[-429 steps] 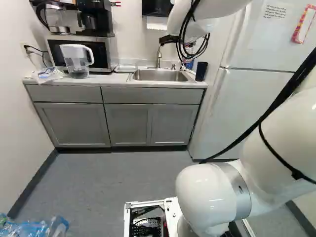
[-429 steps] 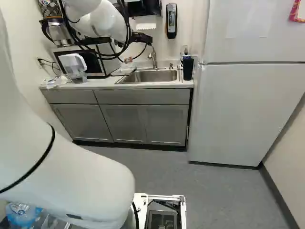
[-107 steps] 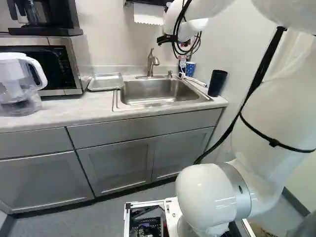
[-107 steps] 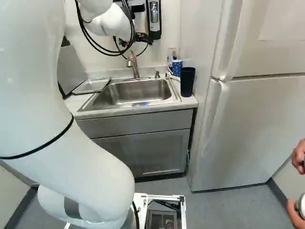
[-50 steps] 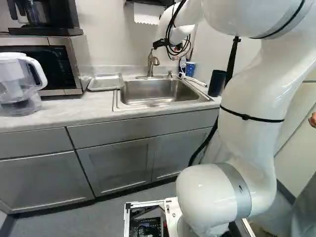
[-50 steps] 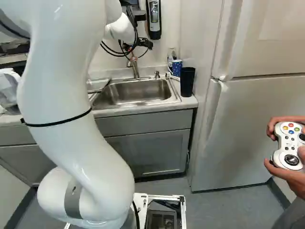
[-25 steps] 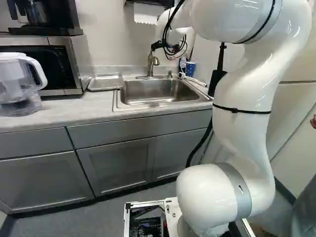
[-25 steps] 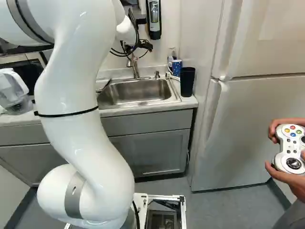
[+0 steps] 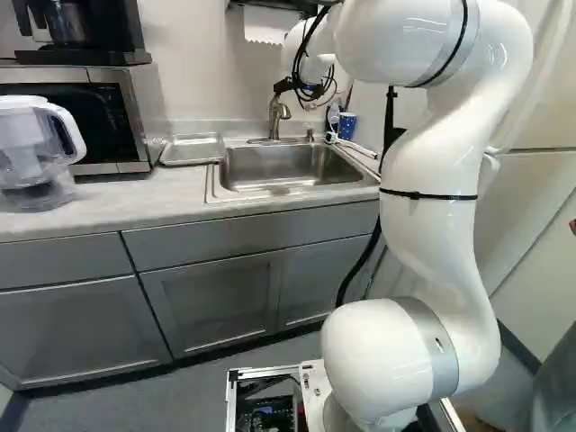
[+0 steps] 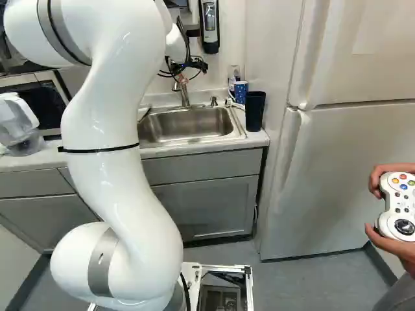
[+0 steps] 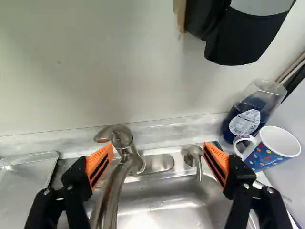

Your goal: Rinse the cup and place it in the tray

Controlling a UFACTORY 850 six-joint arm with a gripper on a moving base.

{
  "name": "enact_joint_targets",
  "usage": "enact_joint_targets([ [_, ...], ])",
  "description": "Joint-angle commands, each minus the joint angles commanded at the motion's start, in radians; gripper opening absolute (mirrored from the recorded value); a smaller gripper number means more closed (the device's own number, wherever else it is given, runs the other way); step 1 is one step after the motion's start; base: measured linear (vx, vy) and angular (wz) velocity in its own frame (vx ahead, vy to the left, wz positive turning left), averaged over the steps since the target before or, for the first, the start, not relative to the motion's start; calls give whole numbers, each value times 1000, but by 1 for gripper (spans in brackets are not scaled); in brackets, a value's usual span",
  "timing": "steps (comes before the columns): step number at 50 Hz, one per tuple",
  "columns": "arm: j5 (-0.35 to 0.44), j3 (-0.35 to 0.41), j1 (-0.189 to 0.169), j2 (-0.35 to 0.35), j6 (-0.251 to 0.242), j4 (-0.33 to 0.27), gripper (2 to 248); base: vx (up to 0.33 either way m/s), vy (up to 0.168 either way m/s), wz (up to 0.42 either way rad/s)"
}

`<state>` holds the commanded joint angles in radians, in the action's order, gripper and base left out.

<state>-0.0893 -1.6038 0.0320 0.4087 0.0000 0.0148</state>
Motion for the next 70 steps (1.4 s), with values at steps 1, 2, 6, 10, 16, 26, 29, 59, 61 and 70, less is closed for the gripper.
enact_joint_targets([
  [1,0,-2,0,1,0,0,247,0,0,0],
  [2,0,-3,0,3,0,0,247,0,0,0],
  [6,0,-9,0,8,0,0,247,0,0,0],
  [10,1,-15,0,12,0,0,247,0,0,0],
  [16,5,-22,0,18,0,0,247,0,0,0],
  [26,25,-28,0,23,0,0,247,0,0,0],
  [29,34,-28,0,23,0,0,247,0,0,0],
  [59,128,-28,0,23,0,0,247,0,0,0],
  [61,135,-28,0,23,0,0,247,0,0,0],
  [70,161,-28,0,23,0,0,247,0,0,0],
])
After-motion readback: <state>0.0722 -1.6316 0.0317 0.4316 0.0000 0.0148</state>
